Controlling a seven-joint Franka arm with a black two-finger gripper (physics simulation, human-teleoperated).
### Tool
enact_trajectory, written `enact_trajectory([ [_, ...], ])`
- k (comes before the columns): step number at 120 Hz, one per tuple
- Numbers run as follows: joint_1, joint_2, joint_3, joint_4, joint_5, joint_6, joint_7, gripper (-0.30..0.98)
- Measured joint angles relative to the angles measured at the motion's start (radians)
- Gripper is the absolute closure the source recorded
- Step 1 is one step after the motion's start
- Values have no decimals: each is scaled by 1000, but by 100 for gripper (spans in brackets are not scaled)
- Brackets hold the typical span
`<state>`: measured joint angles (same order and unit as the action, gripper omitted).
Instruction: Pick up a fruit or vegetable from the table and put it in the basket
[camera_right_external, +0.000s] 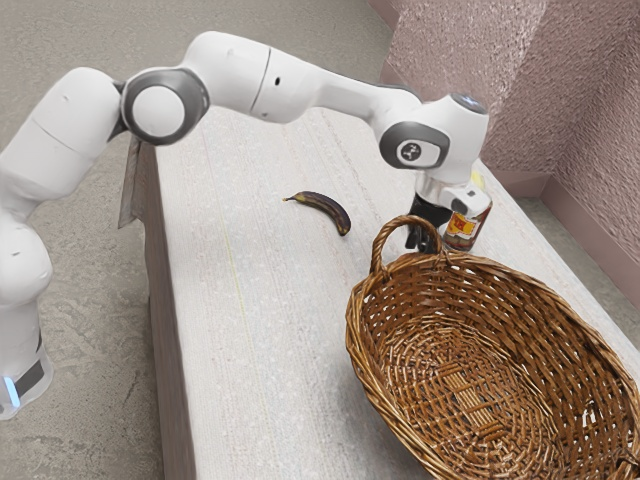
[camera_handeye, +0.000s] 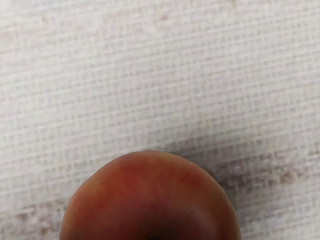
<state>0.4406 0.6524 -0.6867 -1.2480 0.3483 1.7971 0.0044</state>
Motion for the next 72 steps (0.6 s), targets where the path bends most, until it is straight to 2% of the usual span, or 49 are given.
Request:
enact_trajectory([
  [42,-3,33,-1,-11,-2,28,-11,0],
  [66,7,36,5,-23,-17,33,-15,3],
  [72,7,36,6,-24,-19,33,-16,8],
])
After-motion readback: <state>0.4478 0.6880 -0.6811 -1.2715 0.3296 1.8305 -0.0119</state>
